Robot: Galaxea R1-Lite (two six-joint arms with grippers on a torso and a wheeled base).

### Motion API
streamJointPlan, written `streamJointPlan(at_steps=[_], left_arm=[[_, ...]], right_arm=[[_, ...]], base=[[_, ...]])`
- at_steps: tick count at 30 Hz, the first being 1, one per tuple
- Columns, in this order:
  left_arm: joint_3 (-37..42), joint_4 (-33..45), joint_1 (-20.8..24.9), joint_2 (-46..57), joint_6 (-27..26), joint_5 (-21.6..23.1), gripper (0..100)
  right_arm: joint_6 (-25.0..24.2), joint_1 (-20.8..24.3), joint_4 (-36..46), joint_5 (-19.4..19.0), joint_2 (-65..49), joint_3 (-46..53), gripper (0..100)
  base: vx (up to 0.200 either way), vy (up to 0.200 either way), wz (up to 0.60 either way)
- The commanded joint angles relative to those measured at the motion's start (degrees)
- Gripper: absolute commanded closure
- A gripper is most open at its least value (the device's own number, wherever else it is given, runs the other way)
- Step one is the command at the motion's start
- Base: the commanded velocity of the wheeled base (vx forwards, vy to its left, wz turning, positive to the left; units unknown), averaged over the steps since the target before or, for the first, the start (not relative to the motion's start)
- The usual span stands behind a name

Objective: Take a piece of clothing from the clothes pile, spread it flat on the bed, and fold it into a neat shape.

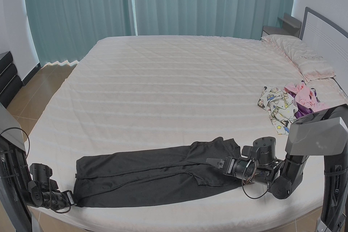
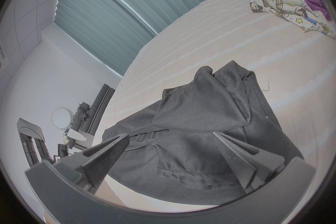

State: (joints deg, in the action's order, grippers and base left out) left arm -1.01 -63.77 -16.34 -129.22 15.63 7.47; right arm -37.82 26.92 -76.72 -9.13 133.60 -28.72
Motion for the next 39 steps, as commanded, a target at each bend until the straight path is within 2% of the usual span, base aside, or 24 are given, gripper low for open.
streamJointPlan(at_steps=[1, 5, 10, 12, 15, 17, 20, 21, 25, 27, 33, 35, 39], left_arm=[[0.92, 0.22, -0.01, 0.55, 0.10, 0.00, 0], [0.75, -0.48, -1.24, 2.92, 1.07, 0.35, 0], [-0.31, -1.01, -3.88, 8.99, 1.95, 3.25, 0], [-2.77, -0.22, -5.20, 12.06, 3.62, 4.74, 0], [-6.99, 1.02, -5.02, 12.85, 7.93, 5.27, 0], [-8.74, 2.42, -5.02, 13.12, 8.89, 5.45, 0], [-13.23, 9.19, -5.11, 13.38, 8.81, 5.80, 0], [-13.23, 9.19, -5.11, 13.38, 8.81, 5.80, 0], [-15.60, 22.90, -5.02, 19.27, 6.43, 11.34, 0], [-18.32, 27.56, -5.02, 20.41, 5.47, 12.13, 0], [-25.27, 29.76, -4.76, 18.65, 8.19, 11.95, 0], [-29.66, 29.76, -3.53, 15.93, 13.02, 12.13, 0], [-33.00, 29.40, -1.07, 9.86, 14.61, 11.86, 0]], right_arm=[[0.02, -0.02, -0.01, -0.01, 0.17, -0.02, 0], [0.02, -0.02, -0.01, -0.01, 0.08, -0.02, 0], [0.02, -0.02, -0.01, -0.01, 0.08, -0.11, 0], [0.02, -0.02, -0.01, -0.01, 0.17, -0.11, 0], [0.02, -0.02, -0.01, -0.01, 0.26, -0.11, 0], [0.02, -0.02, -0.01, -0.01, 0.26, -0.19, 0], [0.02, -0.11, -0.01, -0.01, 0.26, -0.19, 0], [0.02, -0.11, -0.01, -0.01, 0.26, -0.19, 0], [0.02, -0.29, -0.01, -0.01, 0.35, -0.46, 0], [0.02, -0.20, -0.01, -0.01, 0.44, -0.37, 0], [0.02, -0.02, -0.01, -0.01, 0.35, -0.19, 0], [0.02, -0.02, -0.01, -0.01, 0.44, -0.19, 0], [0.02, -0.02, -0.01, -0.01, 0.52, -0.28, 0]], base=[[0.000, 0.000, 0.00], [0.000, 0.000, 0.00], [0.000, 0.000, 0.00], [0.000, 0.000, 0.00], [0.000, 0.000, 0.00], [0.000, 0.000, 0.00], [0.000, 0.000, 0.00], [0.000, 0.000, 0.00], [0.000, 0.000, 0.00], [0.000, 0.000, 0.00], [0.000, 0.000, 0.00], [0.000, 0.000, 0.00], [0.000, 0.000, 0.00]])
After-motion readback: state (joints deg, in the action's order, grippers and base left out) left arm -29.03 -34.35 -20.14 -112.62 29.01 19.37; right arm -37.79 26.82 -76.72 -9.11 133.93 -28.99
